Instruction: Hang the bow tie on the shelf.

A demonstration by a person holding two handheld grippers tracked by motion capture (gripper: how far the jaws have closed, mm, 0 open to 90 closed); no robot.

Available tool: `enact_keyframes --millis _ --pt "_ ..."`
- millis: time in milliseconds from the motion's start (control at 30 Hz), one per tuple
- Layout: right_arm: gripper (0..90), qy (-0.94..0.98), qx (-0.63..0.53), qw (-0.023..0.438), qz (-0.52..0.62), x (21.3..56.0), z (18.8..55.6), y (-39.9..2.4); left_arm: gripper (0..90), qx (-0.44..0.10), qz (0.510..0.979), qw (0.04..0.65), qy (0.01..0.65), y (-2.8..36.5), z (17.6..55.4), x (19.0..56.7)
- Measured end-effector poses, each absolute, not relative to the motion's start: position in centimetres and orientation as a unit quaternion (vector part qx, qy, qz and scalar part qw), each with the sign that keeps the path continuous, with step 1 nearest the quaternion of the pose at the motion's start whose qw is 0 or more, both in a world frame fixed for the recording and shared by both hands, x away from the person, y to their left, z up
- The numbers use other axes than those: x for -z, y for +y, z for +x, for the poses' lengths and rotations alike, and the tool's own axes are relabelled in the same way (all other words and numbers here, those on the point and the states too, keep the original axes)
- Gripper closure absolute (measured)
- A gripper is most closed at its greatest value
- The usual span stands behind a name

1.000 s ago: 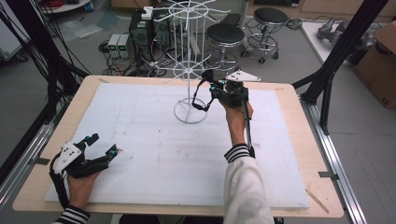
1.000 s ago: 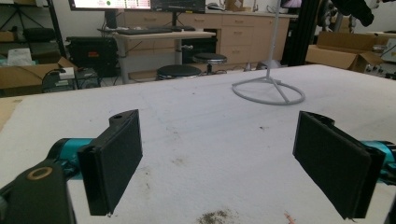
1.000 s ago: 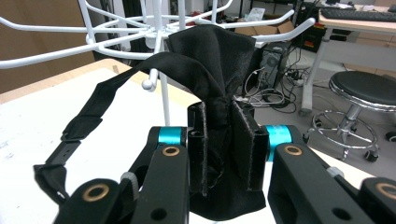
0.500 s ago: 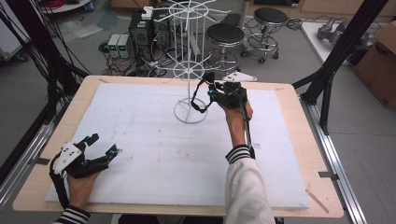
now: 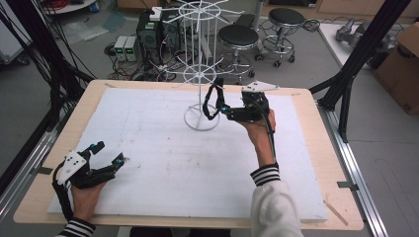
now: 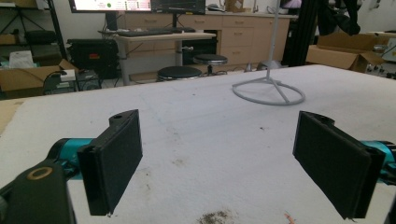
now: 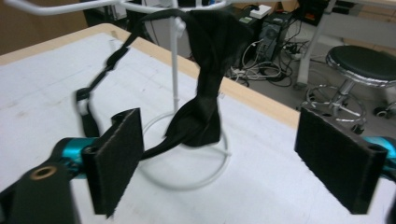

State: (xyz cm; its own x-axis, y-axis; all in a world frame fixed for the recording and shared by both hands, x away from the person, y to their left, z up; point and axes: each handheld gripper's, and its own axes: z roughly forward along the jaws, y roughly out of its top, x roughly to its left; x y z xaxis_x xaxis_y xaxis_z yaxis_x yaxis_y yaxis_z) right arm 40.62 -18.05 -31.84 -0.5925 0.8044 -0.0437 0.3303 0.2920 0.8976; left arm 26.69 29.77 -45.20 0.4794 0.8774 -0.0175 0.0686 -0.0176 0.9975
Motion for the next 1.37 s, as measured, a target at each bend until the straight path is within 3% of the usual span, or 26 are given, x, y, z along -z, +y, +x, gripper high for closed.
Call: enact_keyframes --millis 333,833,1067,1367 --pt "11.4 0.743 -0.486 0.282 0.364 33.6 34.5 -21.6 16.0 -0.343 0.626 0.59 0.377 29.8 26.7 45.2" --pt "11.1 0.679 -0.522 0.351 0.378 42.2 26.7 -24.2 16.0 -0.344 0.627 0.59 0.375 29.8 26.6 45.2" --pt "11.1 0.635 -0.531 0.409 0.383 44.5 25.2 -25.3 16.0 -0.345 0.625 0.592 0.375 29.7 26.6 45.2" --pt "11.1 0.63 -0.526 0.413 0.395 45.2 25.5 -25.4 16.0 -0.351 0.63 0.586 0.37 29.5 26.6 45.2"
